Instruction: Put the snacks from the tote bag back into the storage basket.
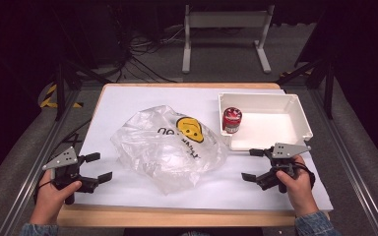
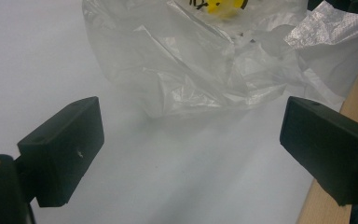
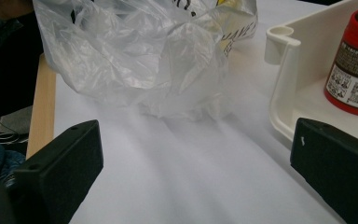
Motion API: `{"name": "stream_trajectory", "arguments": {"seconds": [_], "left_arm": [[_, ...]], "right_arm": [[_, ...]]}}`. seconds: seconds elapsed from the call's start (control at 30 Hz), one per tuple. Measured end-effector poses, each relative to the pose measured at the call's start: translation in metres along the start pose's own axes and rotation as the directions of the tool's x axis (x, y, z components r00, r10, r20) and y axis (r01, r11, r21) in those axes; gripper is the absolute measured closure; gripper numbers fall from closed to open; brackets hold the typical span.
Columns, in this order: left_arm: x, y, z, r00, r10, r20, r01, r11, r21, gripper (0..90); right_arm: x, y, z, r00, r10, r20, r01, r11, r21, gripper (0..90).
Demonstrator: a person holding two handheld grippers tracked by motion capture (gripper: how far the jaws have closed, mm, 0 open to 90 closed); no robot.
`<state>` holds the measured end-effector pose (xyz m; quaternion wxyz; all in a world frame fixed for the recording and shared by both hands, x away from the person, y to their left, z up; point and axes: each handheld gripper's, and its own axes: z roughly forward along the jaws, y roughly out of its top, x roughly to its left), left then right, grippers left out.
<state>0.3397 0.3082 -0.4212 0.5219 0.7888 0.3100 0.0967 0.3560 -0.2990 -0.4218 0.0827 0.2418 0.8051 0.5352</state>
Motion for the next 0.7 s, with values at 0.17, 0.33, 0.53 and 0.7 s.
{"name": "stream_trajectory", "arguments": {"seconds": [0.17, 0.33, 0.53, 0.7], "left_arm": [[0.000, -0.003, 0.003, 0.9996, 0.018, 0.023, -0.018, 0.9996, -0.023, 7.0], [0.003, -0.009, 0.009, 0.9998, 0.002, 0.020, -0.001, 0.9999, -0.011, 6.5], [0.003, -0.013, 0.014, 0.9997, -0.003, -0.026, 0.002, 0.9997, -0.024, 7.2], [0.002, -0.014, 0.019, 0.9995, -0.009, -0.029, 0.009, 0.9999, 0.011, 7.0]], "right_arm": [[-0.003, -0.010, 0.009, 0.9996, 0.024, -0.013, -0.024, 1.000, 0.005, 2.4], [-0.003, -0.012, 0.013, 0.9997, 0.004, 0.026, -0.005, 0.999, 0.042, 2.4], [-0.005, -0.015, 0.015, 0.9986, 0.029, 0.044, -0.031, 0.999, 0.045, 2.4], [-0.006, -0.014, 0.013, 0.9987, 0.010, 0.050, -0.013, 0.999, 0.050, 2.3]]}}
